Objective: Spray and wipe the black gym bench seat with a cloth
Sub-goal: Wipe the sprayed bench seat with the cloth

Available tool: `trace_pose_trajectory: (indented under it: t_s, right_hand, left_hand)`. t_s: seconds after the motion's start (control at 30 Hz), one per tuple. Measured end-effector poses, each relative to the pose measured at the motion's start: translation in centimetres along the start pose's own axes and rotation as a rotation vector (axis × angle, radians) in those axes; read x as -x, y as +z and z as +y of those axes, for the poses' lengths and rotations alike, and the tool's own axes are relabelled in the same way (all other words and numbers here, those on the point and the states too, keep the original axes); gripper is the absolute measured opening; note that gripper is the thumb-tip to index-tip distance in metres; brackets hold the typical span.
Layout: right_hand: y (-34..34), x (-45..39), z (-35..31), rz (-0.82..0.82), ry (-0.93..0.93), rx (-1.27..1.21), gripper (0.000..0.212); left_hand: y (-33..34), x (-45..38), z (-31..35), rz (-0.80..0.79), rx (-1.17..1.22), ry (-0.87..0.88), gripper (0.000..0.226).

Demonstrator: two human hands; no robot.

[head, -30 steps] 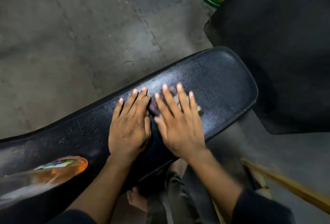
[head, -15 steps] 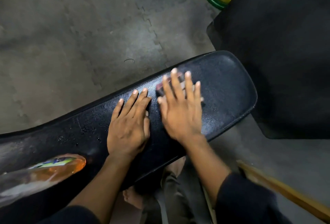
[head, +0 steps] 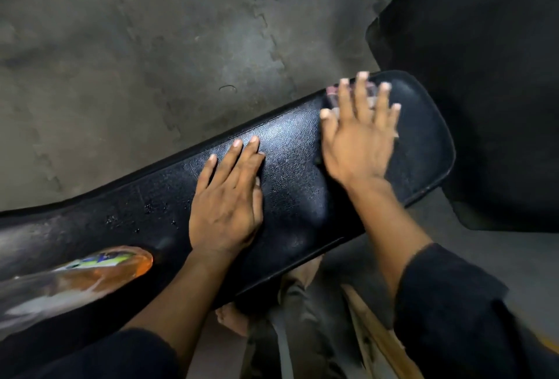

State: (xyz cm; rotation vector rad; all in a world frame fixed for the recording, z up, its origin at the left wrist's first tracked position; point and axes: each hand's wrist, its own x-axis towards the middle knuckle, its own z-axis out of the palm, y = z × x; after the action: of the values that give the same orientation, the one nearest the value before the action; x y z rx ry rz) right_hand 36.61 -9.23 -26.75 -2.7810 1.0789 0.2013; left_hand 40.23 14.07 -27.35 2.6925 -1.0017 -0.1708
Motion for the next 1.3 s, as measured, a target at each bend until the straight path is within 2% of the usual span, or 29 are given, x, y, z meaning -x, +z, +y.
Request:
trace_pose_trajectory:
  t_s: [0.13,0.27,0.33,0.4,0.47,0.53,0.6,0.7,0.83,0.9,1.0,1.1,1.2,1.3]
  right_hand:
    - [1.2,5.7,-3.8,-0.016,-0.35,0.019,0.068]
    - [2.2,14.0,0.6,-0.059,-0.505,0.02,0.069]
    - [1.7,14.1,3.3,-0.071,-0.48,0.072,0.07]
    - [1.1,11.2,4.2,-0.068,-0.361,0.098,0.069]
    - [0.5,7.0,2.5,-0.034,-0.188,0.065,0.068]
    - [0.2,3.4,-0.5,-0.032,-0.115,0.028,0.071]
    - [0.5,2.4,-3.1,-0.047,-0.181,0.038,0.072]
    - [1.4,6.4,-4.5,-0.056,-0.344,0.008,0.07]
    - [1.9,13.9,-0.9,-0.103,-0.391,0.03,0.074]
    - [1.5,14.5,1.7,-0.117,-0.371,0.08,0.073]
    - [0.4,10.9,2.8,-0.104,-0.196,0.076,0.069]
    - [-0.2,5.6,0.0,-0.066,-0.01,-0.01,0.066]
    - [0.5,4.7,-4.2,-0.059,-0.127,-0.004,0.066]
    - [1.8,9.8,-6.7,-0.056,-0.357,0.028,0.068]
  left_hand:
    - [-0.6,-0.1,0.2,-0.038,0.015,-0.006,0.051]
    - [-0.7,-0.3,0.2,-0.037,0.027,-0.005,0.05]
    - [-0.5,-0.3,0.2,-0.027,0.023,0.0,0.049]
    - [-0.2,-0.2,0.1,-0.021,0.019,0.002,0.049]
    - [-0.2,-0.2,0.0,-0.023,0.02,-0.001,0.049]
    - [-0.3,-0.2,0.0,-0.022,0.022,-0.005,0.049]
    - [-0.4,-0.3,0.1,-0.027,0.037,-0.007,0.049]
    - [-0.8,-0.4,-0.1,-0.03,0.08,-0.019,0.05]
    - [-1.0,-0.5,-0.2,-0.011,0.132,-0.025,0.044]
    - [-0.9,-0.4,0.0,0.001,0.137,-0.035,0.043]
    - [-0.8,-0.2,0.3,0.024,0.132,-0.036,0.042]
    - [-0.7,-0.1,0.2,0.027,0.186,-0.052,0.047]
    - [-1.2,0.6,-0.7,0.101,0.3,-0.189,0.06]
    - [-1.7,2.7,-2.2,0.12,0.296,-0.287,0.06]
